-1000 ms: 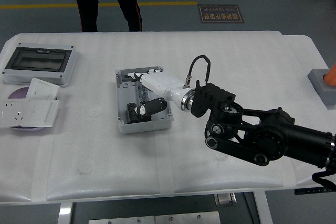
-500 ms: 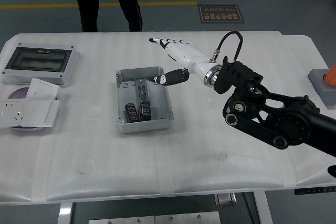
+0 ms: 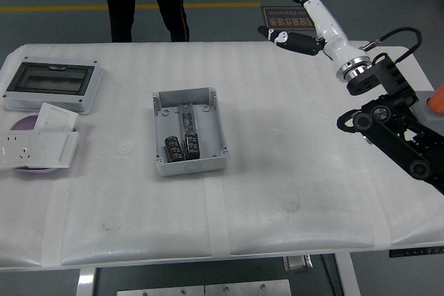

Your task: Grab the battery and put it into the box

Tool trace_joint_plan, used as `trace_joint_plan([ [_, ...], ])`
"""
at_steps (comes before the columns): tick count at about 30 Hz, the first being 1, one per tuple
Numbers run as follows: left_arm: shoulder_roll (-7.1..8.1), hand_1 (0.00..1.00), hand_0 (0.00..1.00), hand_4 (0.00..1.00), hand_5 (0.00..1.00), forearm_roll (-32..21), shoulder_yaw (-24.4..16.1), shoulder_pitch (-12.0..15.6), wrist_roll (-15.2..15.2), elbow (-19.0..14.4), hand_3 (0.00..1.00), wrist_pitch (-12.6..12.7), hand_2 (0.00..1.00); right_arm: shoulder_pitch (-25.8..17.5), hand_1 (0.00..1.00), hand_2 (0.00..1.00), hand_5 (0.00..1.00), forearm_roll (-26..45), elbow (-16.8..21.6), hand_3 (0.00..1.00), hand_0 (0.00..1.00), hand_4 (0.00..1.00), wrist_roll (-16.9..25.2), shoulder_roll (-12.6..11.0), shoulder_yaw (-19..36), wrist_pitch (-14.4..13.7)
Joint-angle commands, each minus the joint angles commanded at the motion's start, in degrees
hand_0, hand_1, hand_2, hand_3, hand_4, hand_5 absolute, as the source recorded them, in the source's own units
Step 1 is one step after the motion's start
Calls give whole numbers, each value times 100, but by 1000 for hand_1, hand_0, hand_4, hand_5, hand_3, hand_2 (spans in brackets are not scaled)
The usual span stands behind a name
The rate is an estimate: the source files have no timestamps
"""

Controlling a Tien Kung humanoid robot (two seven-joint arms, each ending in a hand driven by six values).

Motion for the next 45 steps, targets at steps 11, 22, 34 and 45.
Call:
trace_joint_plan([
  [11,18,650,543,458,414,60,-4,-15,38,-3,539,-33,589,-288,476,555,998,845,1,518,627,998,76,-198,911,1],
  [22,-60,650,544,458,410,-234,229,-1,19,-5,538,-8,593,-987,465,531,998,805,-273,482,627,998,126,-533,1683,-73],
  [34,-131,650,545,457,401,-347,334,15,56,-21,537,-17,598,-1105,505,605,998,913,-390,604,661,998,178,-612,1664,-24],
  [45,-143,650,545,457,387,-328,321,0,72,-20,538,-24,599,-1075,551,646,998,978,-380,650,685,998,211,-603,1614,2],
])
